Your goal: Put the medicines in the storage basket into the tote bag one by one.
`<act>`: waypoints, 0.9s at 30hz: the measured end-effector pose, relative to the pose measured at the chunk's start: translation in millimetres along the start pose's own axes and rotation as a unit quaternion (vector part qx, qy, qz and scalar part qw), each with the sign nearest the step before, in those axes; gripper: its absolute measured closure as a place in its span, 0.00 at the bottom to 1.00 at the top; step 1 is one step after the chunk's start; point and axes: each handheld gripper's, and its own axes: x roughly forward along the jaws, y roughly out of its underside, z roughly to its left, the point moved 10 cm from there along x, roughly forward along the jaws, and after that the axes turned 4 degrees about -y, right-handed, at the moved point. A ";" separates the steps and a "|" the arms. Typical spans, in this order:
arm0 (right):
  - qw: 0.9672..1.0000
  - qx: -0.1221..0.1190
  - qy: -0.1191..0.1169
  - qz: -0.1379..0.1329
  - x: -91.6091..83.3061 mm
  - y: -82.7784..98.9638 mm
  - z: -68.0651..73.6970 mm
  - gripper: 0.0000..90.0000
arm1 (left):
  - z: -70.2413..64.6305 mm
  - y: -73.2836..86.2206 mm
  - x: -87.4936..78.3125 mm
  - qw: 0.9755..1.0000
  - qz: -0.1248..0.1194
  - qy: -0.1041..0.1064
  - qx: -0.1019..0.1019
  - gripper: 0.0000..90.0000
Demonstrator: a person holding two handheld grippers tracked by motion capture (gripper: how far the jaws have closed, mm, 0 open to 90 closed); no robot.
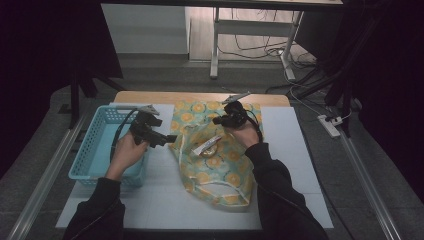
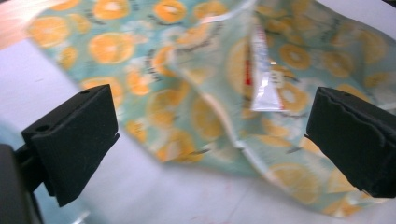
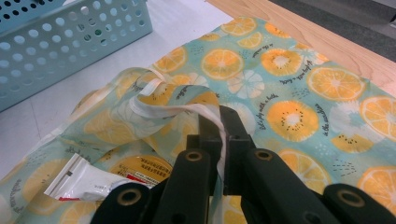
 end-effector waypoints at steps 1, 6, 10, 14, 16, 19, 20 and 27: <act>1.000 0.001 0.000 0.000 0.1 0.4 0.0 1.00 | 5.1 1.9 -2.6 1.000 -0.002 -0.004 -0.005 0.03; 1.000 0.001 0.000 0.001 1.8 1.4 -0.2 1.00 | 25.0 9.8 -15.6 0.999 -0.010 -0.027 -0.023 0.02; 1.000 0.001 -0.001 0.002 2.7 1.5 -0.3 1.00 | 41.3 16.8 -23.2 0.998 -0.004 -0.059 -0.027 0.02; 1.000 0.000 -0.001 0.003 2.9 2.0 -0.3 1.00 | 59.3 24.7 -28.5 0.996 0.004 -0.084 -0.039 0.01; 1.000 0.001 0.000 0.003 2.4 1.9 -0.7 1.00 | 67.6 28.6 -29.4 0.994 0.007 -0.097 -0.046 0.01; 1.000 0.001 0.000 0.003 1.9 1.6 -0.8 1.00 | 78.7 35.9 -27.9 0.992 0.022 -0.115 -0.055 0.01; 1.000 0.000 0.000 0.002 1.9 1.5 -0.7 1.00 | 81.2 37.6 -27.0 0.991 0.023 -0.116 -0.061 0.00; 1.000 0.000 0.000 0.003 0.8 2.5 -0.8 1.00 | 97.9 47.5 -18.5 0.987 0.029 -0.136 -0.075 0.00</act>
